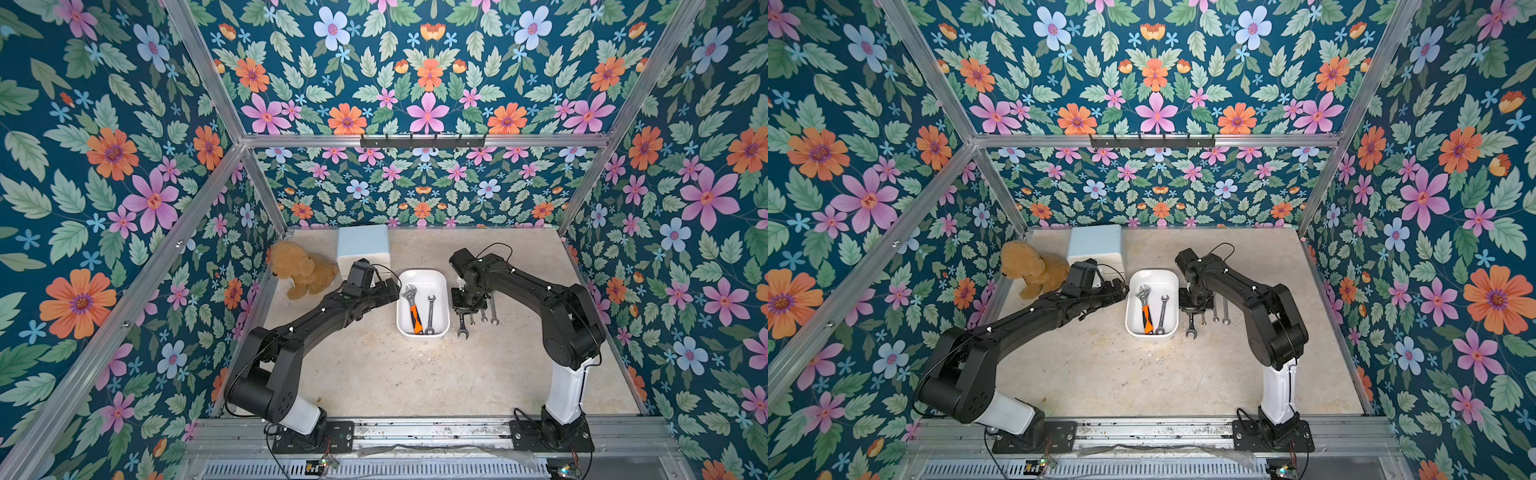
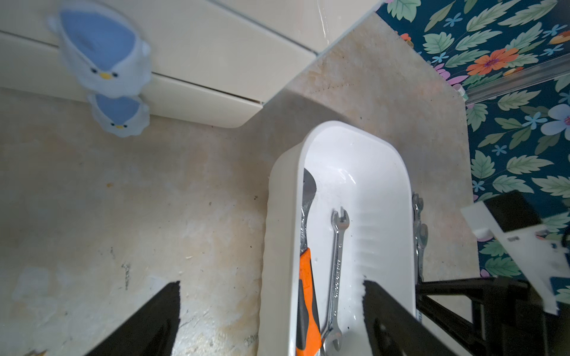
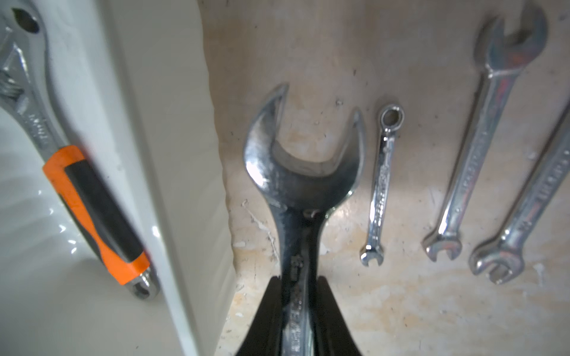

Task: Take out the wrench from the storage box
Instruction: Place the wrench at the center of the board.

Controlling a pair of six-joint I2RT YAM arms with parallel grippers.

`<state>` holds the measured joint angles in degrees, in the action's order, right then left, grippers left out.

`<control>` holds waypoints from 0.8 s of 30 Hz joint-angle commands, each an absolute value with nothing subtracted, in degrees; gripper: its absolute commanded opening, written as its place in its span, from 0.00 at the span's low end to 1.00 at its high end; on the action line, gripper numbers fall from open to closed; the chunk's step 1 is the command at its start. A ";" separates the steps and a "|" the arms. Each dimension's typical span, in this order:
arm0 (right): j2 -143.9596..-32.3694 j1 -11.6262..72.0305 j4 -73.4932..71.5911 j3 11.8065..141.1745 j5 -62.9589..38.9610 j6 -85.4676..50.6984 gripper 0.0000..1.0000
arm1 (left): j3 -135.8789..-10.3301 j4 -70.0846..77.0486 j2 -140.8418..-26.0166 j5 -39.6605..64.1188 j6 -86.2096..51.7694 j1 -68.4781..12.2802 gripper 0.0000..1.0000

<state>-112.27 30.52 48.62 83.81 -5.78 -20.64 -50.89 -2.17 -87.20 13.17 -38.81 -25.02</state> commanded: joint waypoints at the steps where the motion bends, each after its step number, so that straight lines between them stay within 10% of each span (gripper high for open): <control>1: -114.14 29.90 44.83 83.80 -8.13 -17.82 0.00 | -51.42 -1.65 -87.19 12.91 -39.02 -24.96 0.95; 12: -118.64 28.62 45.79 84.68 -2.61 -15.98 0.00 | -51.33 -1.41 -87.05 12.68 -38.58 -25.00 0.95; 24: -117.31 27.67 47.24 85.26 -2.28 -19.86 0.28 | -49.32 -1.06 -85.88 11.96 -38.30 -24.94 0.95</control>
